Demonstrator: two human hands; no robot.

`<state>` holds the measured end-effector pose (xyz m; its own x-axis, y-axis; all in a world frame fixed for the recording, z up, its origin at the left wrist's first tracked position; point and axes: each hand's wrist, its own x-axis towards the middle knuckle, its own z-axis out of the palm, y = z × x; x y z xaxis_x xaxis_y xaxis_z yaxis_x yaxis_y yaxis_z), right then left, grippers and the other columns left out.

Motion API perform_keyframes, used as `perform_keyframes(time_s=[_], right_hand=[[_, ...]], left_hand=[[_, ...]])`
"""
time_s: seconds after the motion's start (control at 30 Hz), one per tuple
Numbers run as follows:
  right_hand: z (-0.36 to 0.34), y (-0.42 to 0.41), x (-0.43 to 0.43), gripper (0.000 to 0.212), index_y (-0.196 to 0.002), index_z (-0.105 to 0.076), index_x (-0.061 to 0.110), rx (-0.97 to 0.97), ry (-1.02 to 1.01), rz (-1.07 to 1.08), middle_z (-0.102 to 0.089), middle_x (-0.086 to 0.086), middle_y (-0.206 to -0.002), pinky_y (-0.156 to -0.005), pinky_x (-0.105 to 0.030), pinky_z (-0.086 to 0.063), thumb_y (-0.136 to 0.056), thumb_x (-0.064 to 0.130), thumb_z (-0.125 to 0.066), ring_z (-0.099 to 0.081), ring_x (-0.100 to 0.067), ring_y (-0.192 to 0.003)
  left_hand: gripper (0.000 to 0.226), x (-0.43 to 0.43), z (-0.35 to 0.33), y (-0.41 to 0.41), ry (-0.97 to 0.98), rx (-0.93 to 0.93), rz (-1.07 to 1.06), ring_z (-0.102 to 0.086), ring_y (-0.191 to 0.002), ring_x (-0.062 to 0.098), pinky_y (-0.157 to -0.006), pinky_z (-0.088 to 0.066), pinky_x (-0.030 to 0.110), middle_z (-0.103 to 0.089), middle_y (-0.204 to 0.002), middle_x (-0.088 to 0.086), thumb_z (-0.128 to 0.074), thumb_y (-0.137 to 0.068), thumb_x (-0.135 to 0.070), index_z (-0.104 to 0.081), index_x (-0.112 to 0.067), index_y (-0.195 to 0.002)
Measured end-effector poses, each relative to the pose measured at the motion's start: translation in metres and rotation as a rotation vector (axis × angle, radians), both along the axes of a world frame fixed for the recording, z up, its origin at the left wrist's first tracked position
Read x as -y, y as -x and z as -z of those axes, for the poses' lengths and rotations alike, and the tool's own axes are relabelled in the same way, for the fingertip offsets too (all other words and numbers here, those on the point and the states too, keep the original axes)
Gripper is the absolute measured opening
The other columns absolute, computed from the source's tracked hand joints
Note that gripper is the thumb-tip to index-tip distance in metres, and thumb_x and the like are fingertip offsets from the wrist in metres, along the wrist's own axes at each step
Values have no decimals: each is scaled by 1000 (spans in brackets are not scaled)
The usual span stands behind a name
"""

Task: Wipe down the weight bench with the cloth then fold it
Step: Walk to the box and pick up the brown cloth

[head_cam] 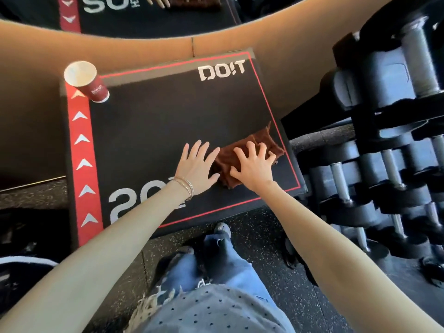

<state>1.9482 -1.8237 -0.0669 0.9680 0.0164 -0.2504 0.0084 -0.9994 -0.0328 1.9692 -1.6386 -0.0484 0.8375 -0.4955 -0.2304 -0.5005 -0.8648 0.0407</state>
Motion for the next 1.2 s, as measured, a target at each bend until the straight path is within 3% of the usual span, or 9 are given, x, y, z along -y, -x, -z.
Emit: perform_keyframes(time_s=[0.2, 0.4, 0.5, 0.67, 0.8, 1.0, 1.2], right_hand=[[-3, 19, -14, 34, -115, -58, 17, 154, 51, 97, -54, -16, -122, -80, -49, -39, -85, 32, -53, -48, -41, -106], [-2, 18, -35, 58, -139, -34, 32, 16, -96, 282, -30, -12, -143, -95, -63, -28, -91, 64, -34, -25, -42, -127], [-1, 12, -57, 60, -143, -28, 31, -12, -16, 353, -24, -14, -147, -97, -66, -26, -91, 60, -36, -20, -44, -131], [-5, 39, -90, 37, -122, -53, 18, 99, 85, 495, -50, -19, -119, -78, -51, -40, -91, 38, -48, -44, -42, -111], [-15, 73, -119, 21, -92, -66, 19, 156, 262, 567, -63, -12, -89, -63, -40, -51, -78, 34, -64, -61, -35, -83], [-25, 136, -130, 17, -84, -67, 22, 233, 351, 608, -64, -8, -81, -55, -34, -49, -73, 35, -66, -60, -29, -70], [-35, 254, -137, 20, -89, -67, 18, 154, 369, 954, -62, -12, -85, -58, -38, -49, -77, 34, -67, -60, -33, -77]], left_hand=[[72, -11, 3, -4, -15, 0, 76, -7, -145, 30, -116, -7, 49, -17, -156, 10, -40, -90, -54, -14, -24, -150], [72, -31, 3, -11, -19, 16, 196, -7, -145, 29, -116, -8, 50, -16, -156, 10, -38, -91, -54, -11, -23, -150], [72, -50, 2, -13, -66, 31, 303, -6, -145, 29, -116, -7, 50, -13, -157, 10, -35, -92, -54, -7, -23, -151], [73, -81, 1, -22, -13, 56, 383, -7, -145, 30, -116, -8, 50, -16, -156, 11, -38, -91, -54, -9, -22, -151], [73, -89, 3, -21, -40, 42, 510, -5, -145, 29, -117, -7, 50, -13, -157, 10, -37, -91, -53, -6, -23, -151], [74, -62, -4, -6, -24, 66, 785, -4, -145, 29, -117, -7, 50, -11, -157, 10, -34, -92, -55, -4, -22, -151], [73, -7, -15, 67, 7, 37, 1191, -4, -145, 28, -117, -5, 49, -12, -157, 9, -34, -92, -54, -5, -22, -151]])
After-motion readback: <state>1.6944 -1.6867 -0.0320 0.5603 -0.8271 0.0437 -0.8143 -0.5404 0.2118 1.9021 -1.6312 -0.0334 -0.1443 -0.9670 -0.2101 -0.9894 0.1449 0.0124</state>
